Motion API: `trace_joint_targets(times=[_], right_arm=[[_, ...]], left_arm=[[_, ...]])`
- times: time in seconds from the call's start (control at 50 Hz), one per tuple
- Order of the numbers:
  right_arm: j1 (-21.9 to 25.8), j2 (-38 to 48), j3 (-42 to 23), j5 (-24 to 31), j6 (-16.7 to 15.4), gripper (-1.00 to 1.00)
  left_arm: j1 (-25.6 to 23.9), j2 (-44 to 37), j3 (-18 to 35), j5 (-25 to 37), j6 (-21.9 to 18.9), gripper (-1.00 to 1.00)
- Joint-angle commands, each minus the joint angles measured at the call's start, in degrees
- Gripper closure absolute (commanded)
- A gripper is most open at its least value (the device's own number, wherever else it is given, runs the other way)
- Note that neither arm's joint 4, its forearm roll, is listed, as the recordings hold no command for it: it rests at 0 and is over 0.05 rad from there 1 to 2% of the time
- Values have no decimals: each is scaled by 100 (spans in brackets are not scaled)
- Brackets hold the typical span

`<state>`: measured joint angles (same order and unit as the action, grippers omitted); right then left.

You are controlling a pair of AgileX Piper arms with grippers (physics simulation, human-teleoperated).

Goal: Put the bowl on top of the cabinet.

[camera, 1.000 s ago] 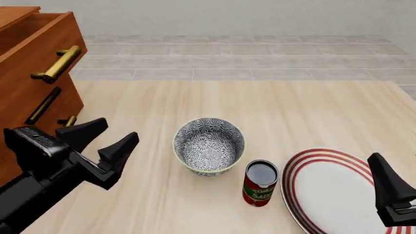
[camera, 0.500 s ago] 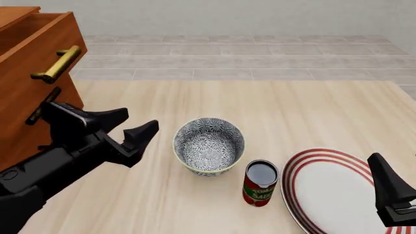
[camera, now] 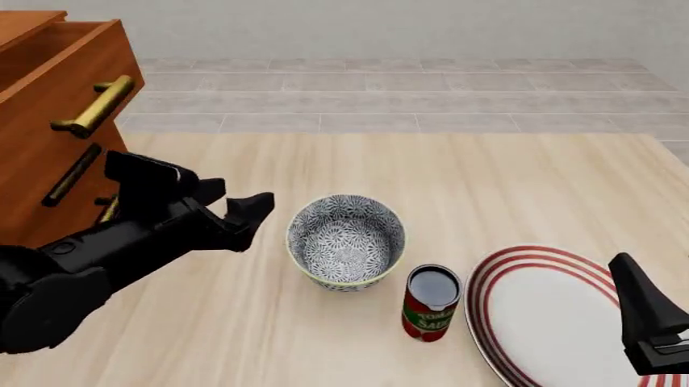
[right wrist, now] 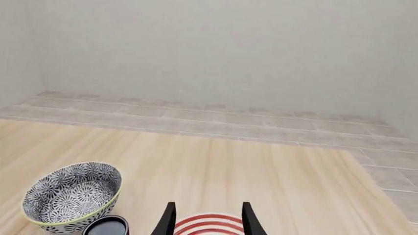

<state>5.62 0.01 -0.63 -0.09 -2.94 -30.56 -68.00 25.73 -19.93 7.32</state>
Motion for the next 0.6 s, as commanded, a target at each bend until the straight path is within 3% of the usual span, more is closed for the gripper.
trace_joint_targets(times=[0.02,0.4,0.6], right_arm=[[-12,0,0,8,-9,-100],[-17,0,-2,21,-18,-100],[-18,0,3,27,-30,-100]], left_arm=[[-97,-353,251,157,268,-100],[-354,-944,404,2,948,-100],[-370,-1219,342,-229,1091,-100]])
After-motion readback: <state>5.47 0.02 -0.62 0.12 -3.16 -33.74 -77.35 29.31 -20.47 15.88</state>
